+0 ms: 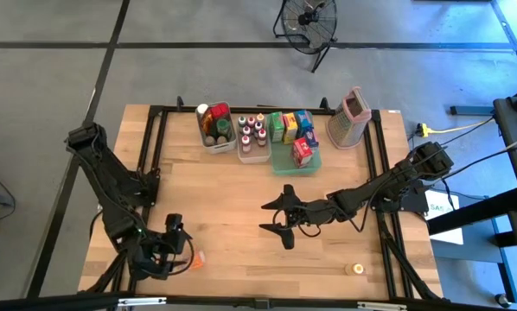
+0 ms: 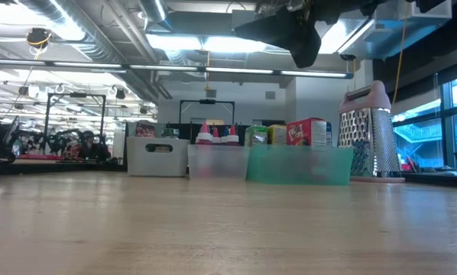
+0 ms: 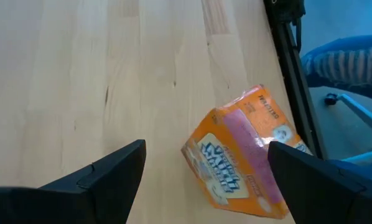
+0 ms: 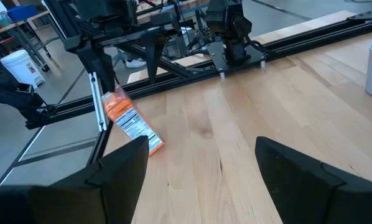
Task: Pick & Place Kitchen Items
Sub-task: Put the orange cereal box into the green bin
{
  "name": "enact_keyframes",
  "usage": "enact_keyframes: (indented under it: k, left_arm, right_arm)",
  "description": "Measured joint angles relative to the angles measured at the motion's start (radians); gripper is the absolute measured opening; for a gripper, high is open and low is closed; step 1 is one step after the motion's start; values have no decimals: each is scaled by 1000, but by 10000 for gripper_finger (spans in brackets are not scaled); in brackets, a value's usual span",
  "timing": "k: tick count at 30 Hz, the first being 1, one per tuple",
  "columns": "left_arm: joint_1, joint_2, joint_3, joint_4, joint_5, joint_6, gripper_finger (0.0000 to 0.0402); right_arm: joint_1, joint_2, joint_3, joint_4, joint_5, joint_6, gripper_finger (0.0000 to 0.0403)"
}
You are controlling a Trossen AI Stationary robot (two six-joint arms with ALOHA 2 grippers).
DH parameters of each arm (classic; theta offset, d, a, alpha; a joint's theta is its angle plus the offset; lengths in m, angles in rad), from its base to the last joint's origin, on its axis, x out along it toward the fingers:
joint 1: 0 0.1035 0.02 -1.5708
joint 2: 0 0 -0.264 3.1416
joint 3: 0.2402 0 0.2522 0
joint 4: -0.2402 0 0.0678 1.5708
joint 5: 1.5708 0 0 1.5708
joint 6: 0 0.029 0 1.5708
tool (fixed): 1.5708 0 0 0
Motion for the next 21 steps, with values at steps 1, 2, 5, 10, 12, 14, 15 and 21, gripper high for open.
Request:
enact_keyframes:
  k: [1, 2, 5, 10, 12, 14, 15, 21]
  left_arm:
    - [0, 0, 0, 0, 5, -11, 333]
    - [0, 0, 0, 0, 12, -21, 333]
    - [0, 0, 0, 2, 27, -36, 333]
    - [0, 0, 0, 2, 27, -40, 333]
    - [0, 0, 0, 2, 27, -54, 333]
    - [0, 0, 0, 3, 27, -66, 333]
    - [0, 2, 0, 3, 27, -71, 333]
    - [0, 32, 0, 5, 36, -90, 333]
  right_arm:
    - [0, 0, 0, 0, 0, 0, 298]
    - [0, 0, 0, 0, 1, 0, 298]
    - [0, 0, 0, 0, 1, 0, 298]
    - [0, 0, 0, 0, 1, 0, 298]
    - [0, 0, 0, -1, 1, 0, 298]
    - [0, 0, 0, -1, 1, 0, 298]
    - [0, 0, 0, -1, 1, 0, 298]
    - [0, 0, 0, -1, 1, 0, 298]
